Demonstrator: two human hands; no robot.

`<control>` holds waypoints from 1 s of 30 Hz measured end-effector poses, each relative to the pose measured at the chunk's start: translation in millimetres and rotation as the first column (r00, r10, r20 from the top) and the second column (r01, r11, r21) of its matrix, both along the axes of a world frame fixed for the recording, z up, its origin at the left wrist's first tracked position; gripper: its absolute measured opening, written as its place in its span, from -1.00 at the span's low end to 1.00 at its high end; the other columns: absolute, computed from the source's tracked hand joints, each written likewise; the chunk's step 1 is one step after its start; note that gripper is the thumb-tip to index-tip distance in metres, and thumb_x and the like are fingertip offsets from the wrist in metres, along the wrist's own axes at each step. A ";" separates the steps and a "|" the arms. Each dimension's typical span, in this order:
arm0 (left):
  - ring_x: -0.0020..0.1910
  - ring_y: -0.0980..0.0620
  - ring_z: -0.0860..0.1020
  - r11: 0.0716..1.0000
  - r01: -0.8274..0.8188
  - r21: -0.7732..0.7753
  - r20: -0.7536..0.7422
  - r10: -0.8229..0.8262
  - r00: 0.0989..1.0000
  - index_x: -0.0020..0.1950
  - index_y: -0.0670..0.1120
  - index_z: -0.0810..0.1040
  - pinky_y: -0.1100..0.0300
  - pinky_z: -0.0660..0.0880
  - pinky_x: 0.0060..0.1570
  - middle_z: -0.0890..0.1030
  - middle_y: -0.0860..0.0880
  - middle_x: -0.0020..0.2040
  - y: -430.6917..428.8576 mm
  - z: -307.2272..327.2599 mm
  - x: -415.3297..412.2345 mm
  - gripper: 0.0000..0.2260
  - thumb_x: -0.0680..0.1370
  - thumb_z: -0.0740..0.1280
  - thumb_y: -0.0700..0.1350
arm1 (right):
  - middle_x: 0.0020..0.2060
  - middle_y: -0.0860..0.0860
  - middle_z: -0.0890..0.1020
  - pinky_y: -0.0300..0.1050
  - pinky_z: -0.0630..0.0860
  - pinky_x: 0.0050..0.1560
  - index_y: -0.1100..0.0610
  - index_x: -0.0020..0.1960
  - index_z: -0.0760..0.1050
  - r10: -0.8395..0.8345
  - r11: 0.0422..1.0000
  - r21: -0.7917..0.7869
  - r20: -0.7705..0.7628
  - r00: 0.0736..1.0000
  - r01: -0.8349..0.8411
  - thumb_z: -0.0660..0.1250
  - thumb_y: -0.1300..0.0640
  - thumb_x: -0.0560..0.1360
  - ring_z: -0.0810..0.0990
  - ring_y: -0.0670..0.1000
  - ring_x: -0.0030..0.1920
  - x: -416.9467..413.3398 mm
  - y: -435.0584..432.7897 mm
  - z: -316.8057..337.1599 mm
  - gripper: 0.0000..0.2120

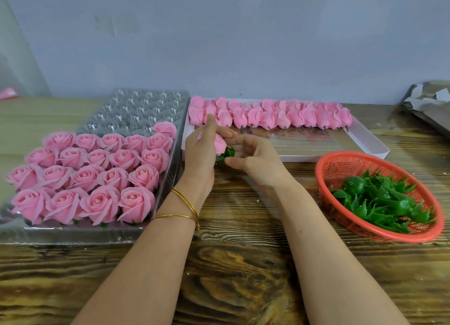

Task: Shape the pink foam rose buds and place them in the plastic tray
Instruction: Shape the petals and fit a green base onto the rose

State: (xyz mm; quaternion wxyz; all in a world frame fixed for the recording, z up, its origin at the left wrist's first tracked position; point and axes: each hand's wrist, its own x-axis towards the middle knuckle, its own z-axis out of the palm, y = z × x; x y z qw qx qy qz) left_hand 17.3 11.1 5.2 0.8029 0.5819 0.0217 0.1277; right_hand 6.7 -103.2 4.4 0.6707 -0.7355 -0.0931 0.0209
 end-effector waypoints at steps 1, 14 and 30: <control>-0.15 0.05 0.63 1.000 0.007 0.010 0.009 -0.007 1.000 -0.42 -0.05 0.59 0.08 0.47 0.01 0.68 -0.05 -0.24 -0.2 -0.5 -0.2 -0.55 0.64 0.21 0.01 | -0.04 0.04 0.64 -0.31 0.55 -0.05 0.31 0.15 0.54 -0.004 1.000 0.008 -0.001 1.000 0.004 0.35 0.54 0.41 0.64 -0.13 -0.10 0.2 0.3 -0.3 -0.65; -0.01 0.01 0.63 0.990 0.007 0.144 -0.020 -0.004 1.000 -0.29 -0.06 0.66 0.06 0.50 0.05 0.71 -0.02 -0.16 0.6 -1.7 0.1 -0.58 0.64 0.18 0.04 | -0.19 0.13 0.68 -0.05 0.61 0.07 0.20 -0.10 0.59 -0.080 0.991 0.107 -0.054 0.995 0.085 0.46 0.49 0.35 0.66 0.04 -0.16 -0.4 6.1 -1.2 -0.75; 0.04 -0.08 0.62 0.991 0.019 0.133 -0.018 -0.017 1.000 -0.34 -0.04 0.67 -0.03 0.52 0.11 0.71 -0.09 -0.15 0.1 -2.2 1.0 -0.57 0.63 0.20 0.05 | -0.26 0.13 0.62 0.03 0.62 0.07 0.34 0.03 0.53 0.085 0.947 0.322 -0.241 0.967 -0.003 0.25 0.54 0.45 0.66 0.12 -0.15 -3.8 4.6 6.5 -0.77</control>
